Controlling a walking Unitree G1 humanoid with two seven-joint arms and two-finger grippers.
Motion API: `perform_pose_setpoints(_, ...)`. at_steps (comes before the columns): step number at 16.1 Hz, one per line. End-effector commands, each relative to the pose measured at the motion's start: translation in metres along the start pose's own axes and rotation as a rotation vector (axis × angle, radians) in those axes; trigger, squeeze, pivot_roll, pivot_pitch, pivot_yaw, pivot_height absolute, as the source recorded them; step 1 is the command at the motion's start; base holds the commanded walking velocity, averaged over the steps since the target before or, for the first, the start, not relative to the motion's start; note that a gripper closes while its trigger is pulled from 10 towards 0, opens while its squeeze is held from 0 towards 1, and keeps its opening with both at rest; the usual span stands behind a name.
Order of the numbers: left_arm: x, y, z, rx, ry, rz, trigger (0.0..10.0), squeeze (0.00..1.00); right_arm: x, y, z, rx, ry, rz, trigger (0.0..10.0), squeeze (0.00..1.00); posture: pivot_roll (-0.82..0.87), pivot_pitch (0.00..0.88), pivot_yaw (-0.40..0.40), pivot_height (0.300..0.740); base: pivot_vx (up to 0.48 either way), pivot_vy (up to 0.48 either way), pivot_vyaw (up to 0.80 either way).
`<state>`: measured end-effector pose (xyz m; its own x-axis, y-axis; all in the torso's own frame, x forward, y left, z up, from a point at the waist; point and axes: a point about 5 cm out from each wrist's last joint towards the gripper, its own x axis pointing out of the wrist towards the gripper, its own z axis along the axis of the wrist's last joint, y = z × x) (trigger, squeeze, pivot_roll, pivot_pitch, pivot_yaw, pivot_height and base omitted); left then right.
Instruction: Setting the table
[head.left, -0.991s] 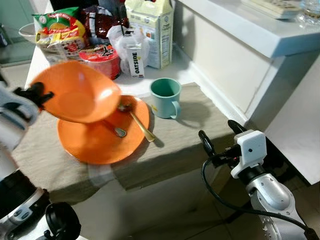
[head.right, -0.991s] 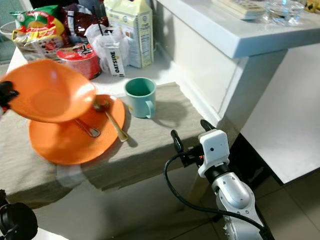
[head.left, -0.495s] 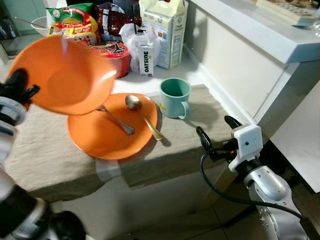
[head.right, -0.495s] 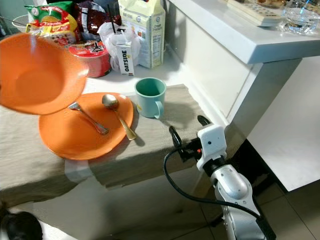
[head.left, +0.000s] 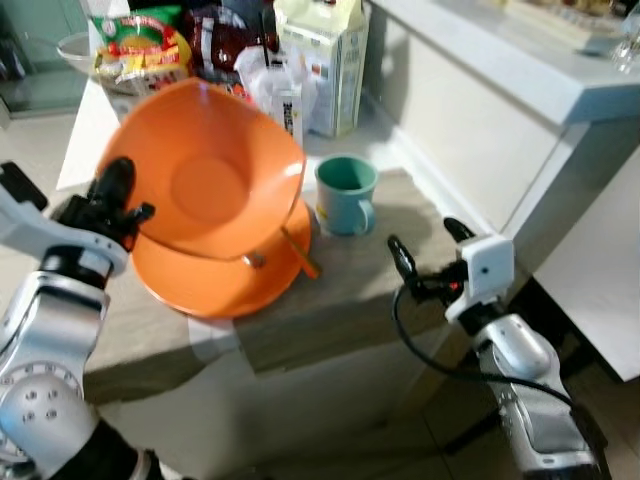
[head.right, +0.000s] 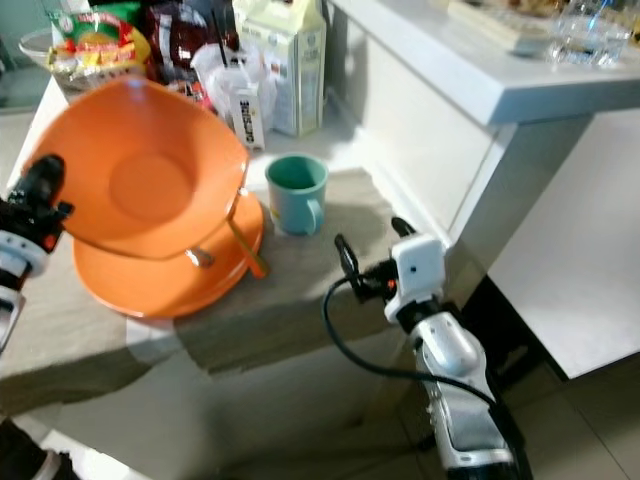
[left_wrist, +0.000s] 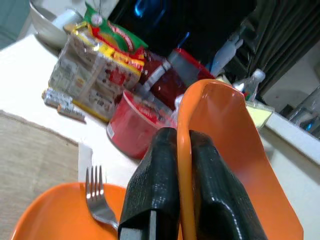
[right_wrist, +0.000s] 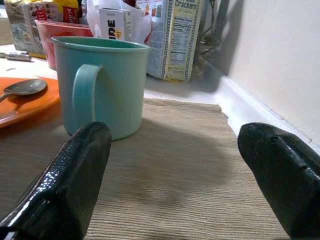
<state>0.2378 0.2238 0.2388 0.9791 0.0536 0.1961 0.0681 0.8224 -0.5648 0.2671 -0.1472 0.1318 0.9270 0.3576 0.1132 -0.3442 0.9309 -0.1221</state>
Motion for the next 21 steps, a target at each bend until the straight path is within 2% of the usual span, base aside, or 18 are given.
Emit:
perform_pose_setpoints(1, -0.005, -0.009, 0.003, -0.049, -0.056, -0.003, 0.0, 0.0, 0.003, -0.002, 0.003, 0.022, -0.046, -0.022, 10.0, 0.0, -0.02, 0.0, 0.001, 0.74, 0.0, 0.0, 0.0)
perform_pose_setpoints(2, -0.006, -0.016, 0.0, -0.101, -0.063, -0.01, 0.0, 0.0, 0.006, 0.0, 0.004, 0.039, -0.068, -0.021, 10.0, 0.0, -0.02, 0.0, -0.004, 0.74, 0.0, 0.0, 0.0)
perform_pose_setpoints(5, -0.006, -0.021, -0.002, -0.111, -0.064, -0.025, 0.0, 0.0, 0.008, 0.0, 0.005, 0.048, -0.083, -0.02, 10.0, 0.0, -0.02, 0.0, -0.008, 0.74, 0.0, 0.0, 0.0)
perform_pose_setpoints(11, -0.008, -0.005, -0.018, 0.266, -0.01, 0.011, 0.0, 0.0, 0.015, -0.008, 0.013, 0.086, -0.157, -0.036, 10.0, 0.0, -0.04, 0.0, -0.003, 0.74, 0.0, 0.0, 0.0)
perform_pose_setpoints(12, -0.009, 0.0, -0.023, 0.27, 0.003, 0.03, 0.0, 0.0, 0.018, -0.008, 0.017, 0.094, -0.173, -0.044, 10.0, 0.0, -0.05, 0.0, 0.001, 0.74, 0.0, 0.0, 0.0)
perform_pose_setpoints(14, -0.011, -0.001, -0.026, 0.262, -0.009, 0.033, 0.0, 0.0, 0.016, -0.007, 0.015, 0.089, -0.17, -0.04, 10.0, 0.0, -0.05, 0.0, -0.004, 0.74, 0.0, 0.0, 0.0)
perform_pose_setpoints(17, -0.01, -0.008, -0.025, 0.334, -0.047, 0.007, 0.0, 0.0, 0.014, -0.006, 0.012, 0.084, -0.162, -0.03, 10.0, 0.0, -0.05, 0.0, -0.005, 0.74, 0.0, 0.0, 0.0)
perform_pose_setpoints(21, 0.0, 0.0, -0.024, 0.392, -0.053, 0.028, 0.0, 0.0, 0.017, -0.004, 0.011, 0.092, -0.158, -0.028, 10.0, 0.0, -0.04, 0.0, -0.011, 0.74, 0.0, 0.0, 0.0)
